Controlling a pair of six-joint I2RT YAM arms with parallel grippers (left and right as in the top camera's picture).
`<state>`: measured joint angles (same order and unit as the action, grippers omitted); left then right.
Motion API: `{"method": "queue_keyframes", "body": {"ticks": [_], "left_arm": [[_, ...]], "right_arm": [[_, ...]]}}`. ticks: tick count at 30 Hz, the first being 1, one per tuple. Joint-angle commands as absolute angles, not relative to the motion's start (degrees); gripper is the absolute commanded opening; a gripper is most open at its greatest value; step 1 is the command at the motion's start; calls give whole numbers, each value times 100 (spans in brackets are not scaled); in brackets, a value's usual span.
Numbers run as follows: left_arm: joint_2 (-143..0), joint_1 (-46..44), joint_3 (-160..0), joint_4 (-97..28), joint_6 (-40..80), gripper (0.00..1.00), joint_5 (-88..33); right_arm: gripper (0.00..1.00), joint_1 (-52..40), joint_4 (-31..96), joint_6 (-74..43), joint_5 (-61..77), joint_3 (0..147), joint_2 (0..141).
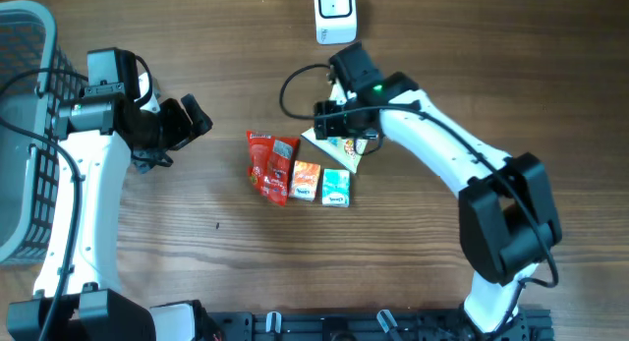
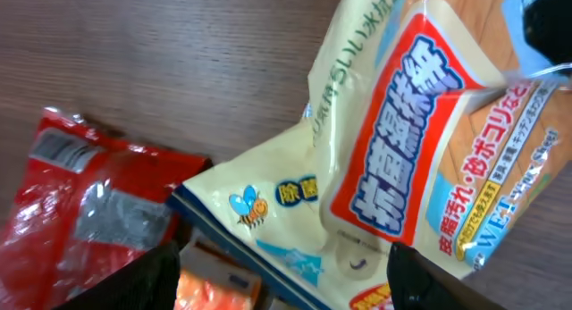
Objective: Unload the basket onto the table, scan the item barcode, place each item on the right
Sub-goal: 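Reach the right gripper to the yellow-white snack bag and grasp it, then lift the snack bag and move it right, flipping it over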
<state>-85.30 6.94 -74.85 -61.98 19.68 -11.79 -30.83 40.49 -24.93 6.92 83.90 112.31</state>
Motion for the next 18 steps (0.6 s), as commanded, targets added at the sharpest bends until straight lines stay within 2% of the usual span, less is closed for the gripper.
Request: {"method": "queue_keyframes", "body": {"ticks": [1,2,4,6,13,14,15,18], "left_arm": [[-8556,725,-7555,-6200,2018,100,-1100],[-8556,725,-7555,-6198,2018,100,-1103],[-8556,725,-7555,-6198,2018,100,-1100],[-8556,727,-7555,-6198,2018,100,-1100],[-8556,725,-7555,-6198,2018,100,-1100],[-8556,727,-7555,-6198,2018,100,-1100],[-8556,727,-7555,-6200,2018,100,-1100],[-8556,725,-7555,-6198,2018,100,-1100]], "right_arm": [[76,-3524,3933,-2399,-799,8473,11354],[76,-3671,3833,-2399,-980,8473,11404],[84,-3903,3553,-2401,-1225,8473,11544],[88,-4056,3293,-2418,-1728,8473,11695],[89,-4053,3236,-2397,-1975,8473,12374],[86,-4056,3247,-2397,-2005,8475,12381],[78,-4056,3249,-2397,-2014,8477,12374],[36,-4056,3546,-2421,-2012,8637,12374]]}}
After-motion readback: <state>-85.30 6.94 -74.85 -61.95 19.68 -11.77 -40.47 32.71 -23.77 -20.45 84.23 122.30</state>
